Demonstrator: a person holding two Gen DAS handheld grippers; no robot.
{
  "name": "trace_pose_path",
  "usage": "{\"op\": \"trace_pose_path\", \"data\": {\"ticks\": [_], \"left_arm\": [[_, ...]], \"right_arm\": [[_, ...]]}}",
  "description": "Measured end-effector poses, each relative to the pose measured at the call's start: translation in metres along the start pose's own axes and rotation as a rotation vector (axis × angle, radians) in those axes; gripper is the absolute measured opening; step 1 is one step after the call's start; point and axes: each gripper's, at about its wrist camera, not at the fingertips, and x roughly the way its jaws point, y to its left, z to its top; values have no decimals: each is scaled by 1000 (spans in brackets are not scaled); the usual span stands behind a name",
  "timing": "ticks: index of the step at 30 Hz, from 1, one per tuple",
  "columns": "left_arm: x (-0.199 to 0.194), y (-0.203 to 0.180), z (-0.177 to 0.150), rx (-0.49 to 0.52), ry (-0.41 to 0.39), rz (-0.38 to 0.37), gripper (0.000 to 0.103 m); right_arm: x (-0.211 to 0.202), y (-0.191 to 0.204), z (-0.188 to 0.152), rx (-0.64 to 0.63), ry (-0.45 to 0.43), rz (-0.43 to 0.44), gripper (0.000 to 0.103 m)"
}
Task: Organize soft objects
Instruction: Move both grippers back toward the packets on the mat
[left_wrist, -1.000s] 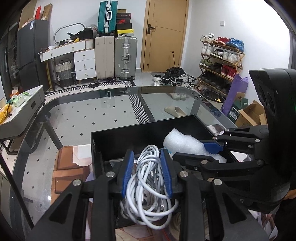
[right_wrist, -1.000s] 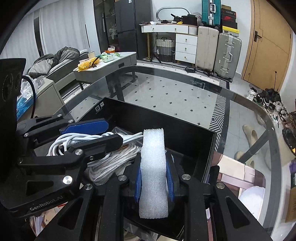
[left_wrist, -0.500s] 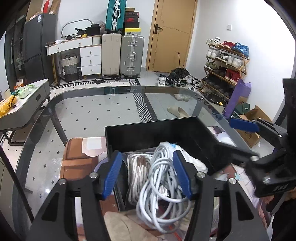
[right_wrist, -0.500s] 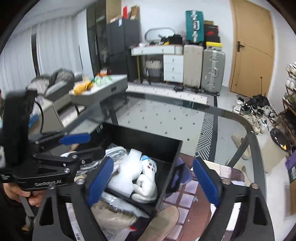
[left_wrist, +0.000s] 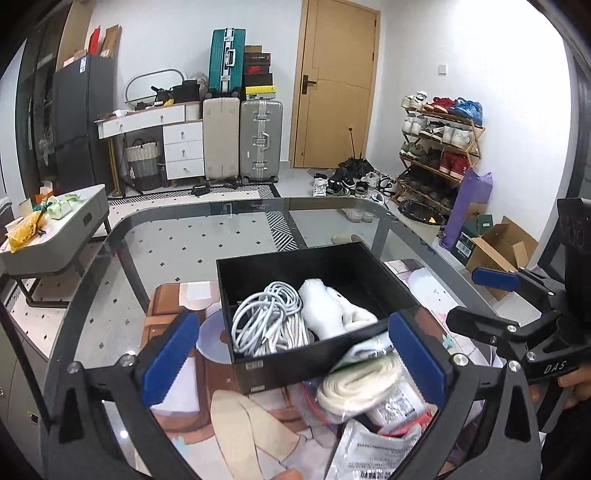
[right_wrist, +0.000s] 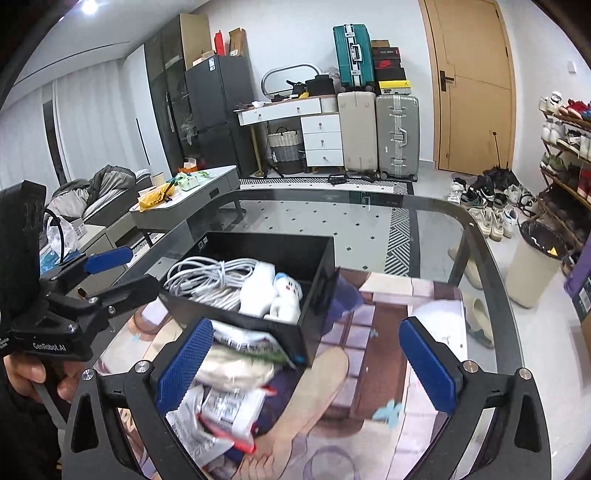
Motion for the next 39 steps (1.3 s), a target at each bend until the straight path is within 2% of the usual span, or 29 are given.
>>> {"op": "trace_pose_path", "data": {"ticks": [8,19,30,39], "left_arm": [[-12,0,-11,2,4,16,103],[-13,-2,-39,-9,60,15,103],[-8,6,-68,-30,124,36,103],[-4,4,-75,-25,147,36,103]], "right_arm": [[-5,6,-12,-11,40,1,102],[-1,19,-26,-7,97,-5,102],[33,29,-45,-15,218,29,102],[56,38,-54,12,268,39,102]]}}
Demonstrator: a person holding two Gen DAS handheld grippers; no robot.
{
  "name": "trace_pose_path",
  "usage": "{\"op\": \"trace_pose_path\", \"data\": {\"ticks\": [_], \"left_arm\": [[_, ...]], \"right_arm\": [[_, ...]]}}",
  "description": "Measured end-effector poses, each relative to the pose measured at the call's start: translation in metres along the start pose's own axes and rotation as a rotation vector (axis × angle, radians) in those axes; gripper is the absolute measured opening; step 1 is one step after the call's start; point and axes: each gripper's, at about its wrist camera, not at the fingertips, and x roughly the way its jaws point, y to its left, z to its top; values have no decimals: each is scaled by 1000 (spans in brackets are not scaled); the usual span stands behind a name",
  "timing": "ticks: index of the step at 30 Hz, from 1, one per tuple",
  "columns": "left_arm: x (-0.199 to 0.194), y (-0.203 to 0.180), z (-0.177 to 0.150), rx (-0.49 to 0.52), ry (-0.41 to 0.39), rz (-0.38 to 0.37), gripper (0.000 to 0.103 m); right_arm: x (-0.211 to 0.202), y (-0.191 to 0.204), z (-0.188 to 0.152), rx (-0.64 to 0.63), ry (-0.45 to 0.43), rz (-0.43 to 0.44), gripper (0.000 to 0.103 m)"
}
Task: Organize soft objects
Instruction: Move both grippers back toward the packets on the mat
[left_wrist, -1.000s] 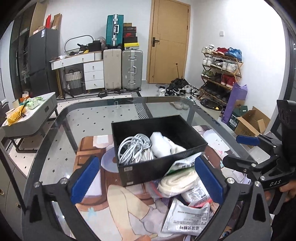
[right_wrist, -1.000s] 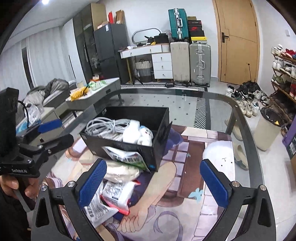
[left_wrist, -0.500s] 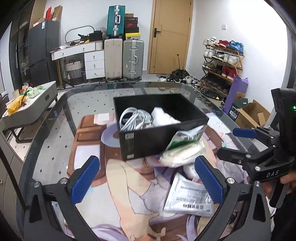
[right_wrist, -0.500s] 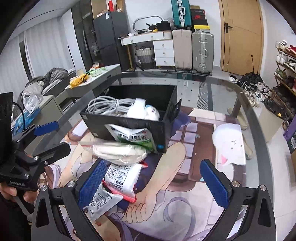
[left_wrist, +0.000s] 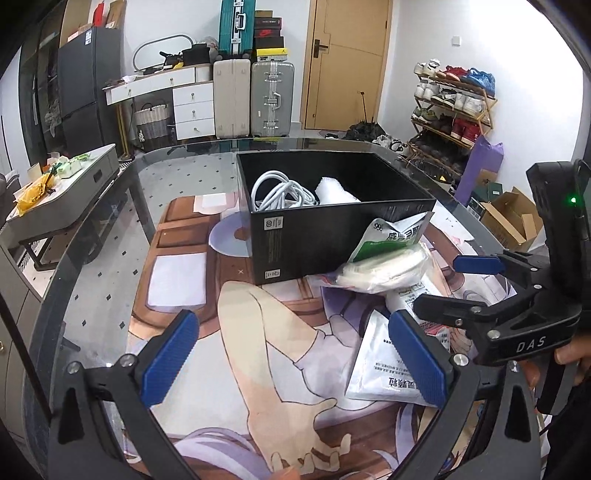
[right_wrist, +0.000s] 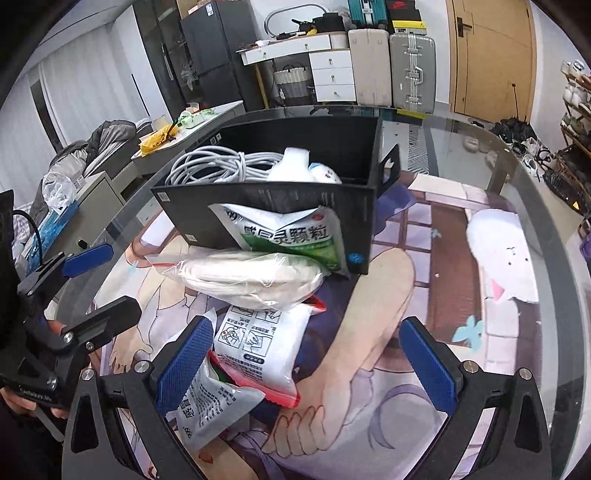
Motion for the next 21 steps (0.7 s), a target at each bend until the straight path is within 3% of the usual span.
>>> {"op": "trace_pose_path", "data": {"ticks": [21], "left_arm": [[-1,4,-2,-1,9,-4,103]], "right_arm": [[10,-3,-6,25,61,-6,102]]}}
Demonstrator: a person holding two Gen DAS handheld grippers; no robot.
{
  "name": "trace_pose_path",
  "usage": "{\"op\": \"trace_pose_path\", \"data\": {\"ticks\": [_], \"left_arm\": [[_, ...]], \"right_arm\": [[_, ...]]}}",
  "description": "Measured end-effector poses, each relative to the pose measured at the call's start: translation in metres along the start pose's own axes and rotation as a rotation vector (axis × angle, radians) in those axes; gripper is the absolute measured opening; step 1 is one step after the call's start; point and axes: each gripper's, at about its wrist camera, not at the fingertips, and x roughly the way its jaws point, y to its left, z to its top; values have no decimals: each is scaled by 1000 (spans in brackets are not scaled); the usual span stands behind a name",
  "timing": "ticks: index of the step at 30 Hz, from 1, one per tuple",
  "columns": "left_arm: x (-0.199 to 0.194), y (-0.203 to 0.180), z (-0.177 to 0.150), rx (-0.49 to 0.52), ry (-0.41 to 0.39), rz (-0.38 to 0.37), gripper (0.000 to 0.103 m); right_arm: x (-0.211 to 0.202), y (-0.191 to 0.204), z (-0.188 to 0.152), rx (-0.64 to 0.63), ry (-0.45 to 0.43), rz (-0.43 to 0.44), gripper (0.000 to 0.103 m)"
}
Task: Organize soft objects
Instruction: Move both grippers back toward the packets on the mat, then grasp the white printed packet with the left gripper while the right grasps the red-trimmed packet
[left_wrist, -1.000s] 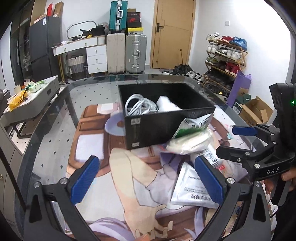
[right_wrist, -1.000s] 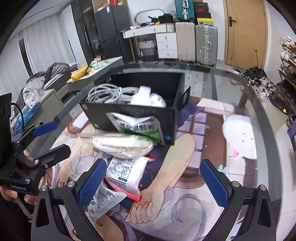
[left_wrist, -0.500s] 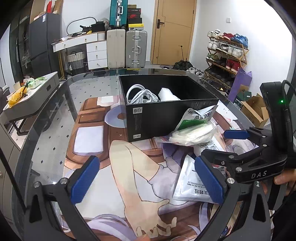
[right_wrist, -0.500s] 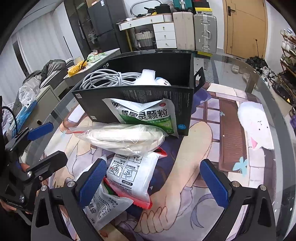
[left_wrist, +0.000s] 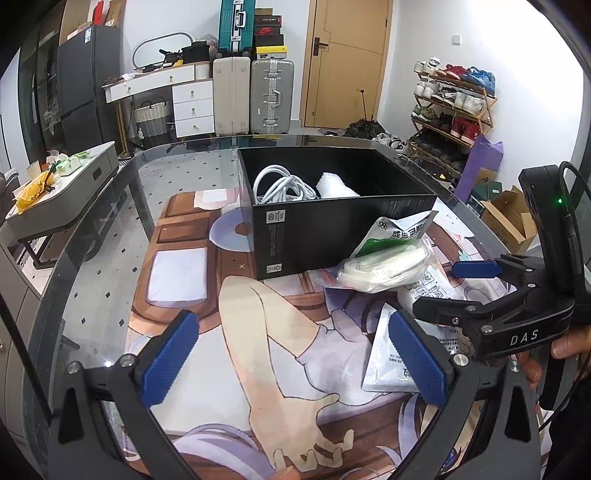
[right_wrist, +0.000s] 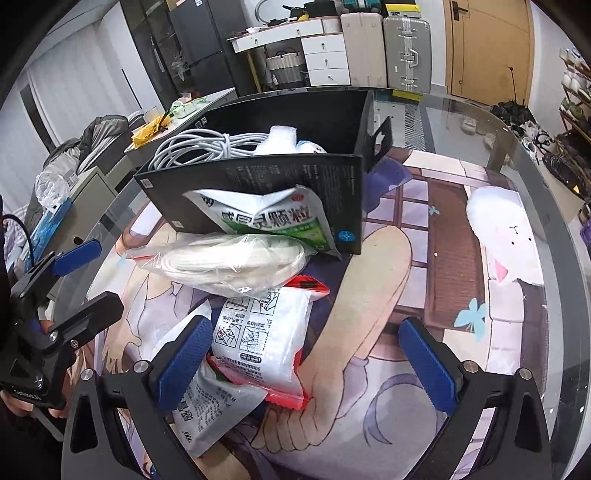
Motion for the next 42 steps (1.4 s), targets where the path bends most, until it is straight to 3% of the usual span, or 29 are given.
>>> {"op": "trace_pose_path", "data": {"ticks": [11,20,22,24,28,29,42], "left_arm": [[1,-1,-2,5,3,-2,103],[2,-1,-4,3,7,-4,103],[3,-1,-5,3,10,-9,103],[4,-4,-5,9,16,-16,103],[4,-11,-7,25,28,-32,103],[4,-14,-8,31,32,-38,103],[5,-58,-16,140,93,-143,103]], "right_arm": [[5,15,-4,-64,13,-12,102],[-2,2,-9,-79,25,0,100],[-5,0,-11,-88,22,-6,95],[-7,0,-11,-100,14,-14,81],[-10,1,-10,-115,7,-11,63],[-10,1,-10,-119,6,-4,52],[-13,-1,-12,-111,1,32,50]]}}
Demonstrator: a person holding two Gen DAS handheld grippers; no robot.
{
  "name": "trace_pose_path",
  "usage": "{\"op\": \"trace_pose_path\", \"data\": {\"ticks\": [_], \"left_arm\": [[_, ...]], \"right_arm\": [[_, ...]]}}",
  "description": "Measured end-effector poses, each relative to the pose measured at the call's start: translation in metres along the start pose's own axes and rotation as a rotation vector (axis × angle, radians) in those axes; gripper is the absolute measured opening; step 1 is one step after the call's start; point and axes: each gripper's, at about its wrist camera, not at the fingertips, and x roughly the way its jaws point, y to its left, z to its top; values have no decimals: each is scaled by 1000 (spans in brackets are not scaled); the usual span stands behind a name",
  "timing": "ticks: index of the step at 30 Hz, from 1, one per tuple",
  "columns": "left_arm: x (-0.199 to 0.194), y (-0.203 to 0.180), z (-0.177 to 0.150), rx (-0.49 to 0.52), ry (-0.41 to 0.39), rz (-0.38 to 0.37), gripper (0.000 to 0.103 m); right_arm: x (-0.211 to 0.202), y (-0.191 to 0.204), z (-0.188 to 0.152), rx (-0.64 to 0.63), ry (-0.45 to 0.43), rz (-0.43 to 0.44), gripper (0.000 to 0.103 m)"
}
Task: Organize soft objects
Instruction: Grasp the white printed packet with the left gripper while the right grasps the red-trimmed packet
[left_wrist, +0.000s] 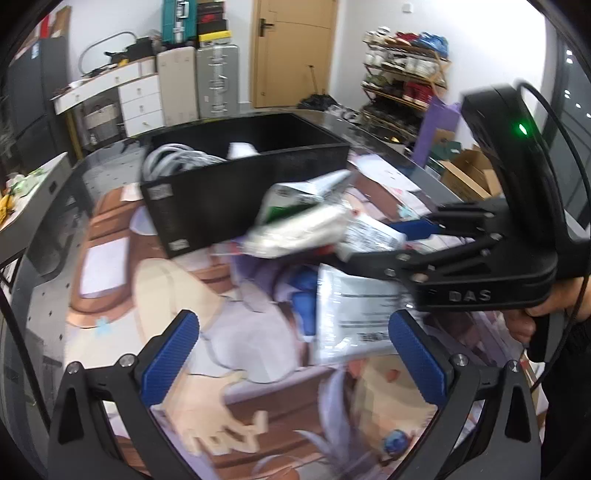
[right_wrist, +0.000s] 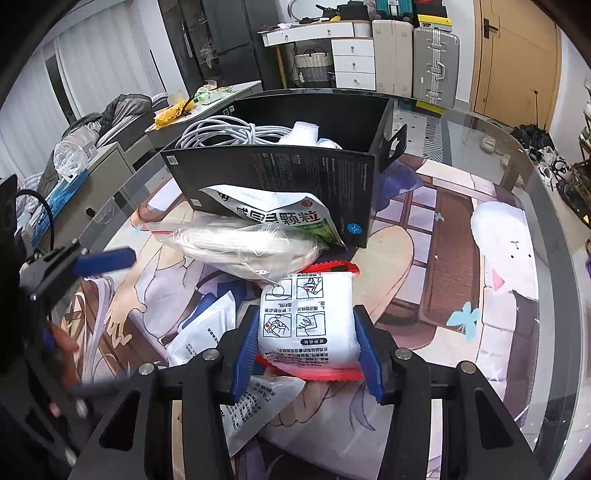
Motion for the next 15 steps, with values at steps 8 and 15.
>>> {"op": "trace_pose_path", "data": {"ticks": [8,15], "left_arm": [[13,-28,-2,45,62,-102,103],[23,-39,3,68,88,-87,103]], "right_arm": [[-1,-1,-2,6,0,14,49],[-1,-1,-2,7,0,15,50]]}}
